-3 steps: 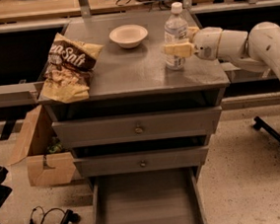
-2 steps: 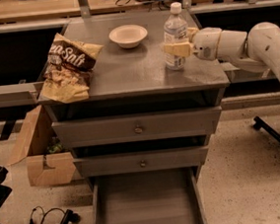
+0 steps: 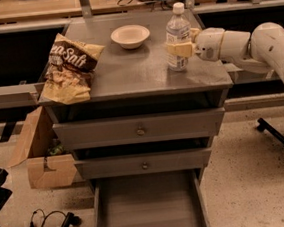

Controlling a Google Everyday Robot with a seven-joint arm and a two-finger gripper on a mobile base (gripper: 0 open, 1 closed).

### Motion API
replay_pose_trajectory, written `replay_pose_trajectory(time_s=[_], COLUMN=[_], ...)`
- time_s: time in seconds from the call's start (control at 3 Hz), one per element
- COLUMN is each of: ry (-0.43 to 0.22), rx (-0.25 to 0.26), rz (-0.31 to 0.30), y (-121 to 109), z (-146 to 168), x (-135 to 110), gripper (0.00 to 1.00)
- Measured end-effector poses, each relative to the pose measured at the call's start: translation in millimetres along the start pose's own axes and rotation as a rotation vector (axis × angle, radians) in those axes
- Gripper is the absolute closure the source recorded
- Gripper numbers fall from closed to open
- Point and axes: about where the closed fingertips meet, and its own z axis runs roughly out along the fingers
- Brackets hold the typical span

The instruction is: Place blue plastic bottle into bottom drawer

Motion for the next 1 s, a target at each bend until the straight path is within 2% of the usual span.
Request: replay_pose_trajectory(time_s=[0.33, 0.67, 1.0], ry=[-0.023, -0.106, -0.171], rx=[-0.002, 0.045, 0.074], rz=[0.0, -0.058, -0.085], y=[17.8, 60.2, 115.5], z=[-8.1, -43.3, -69.1], x=[-7.2, -56.4, -85.9], gripper=[1.0, 1.0, 1.0])
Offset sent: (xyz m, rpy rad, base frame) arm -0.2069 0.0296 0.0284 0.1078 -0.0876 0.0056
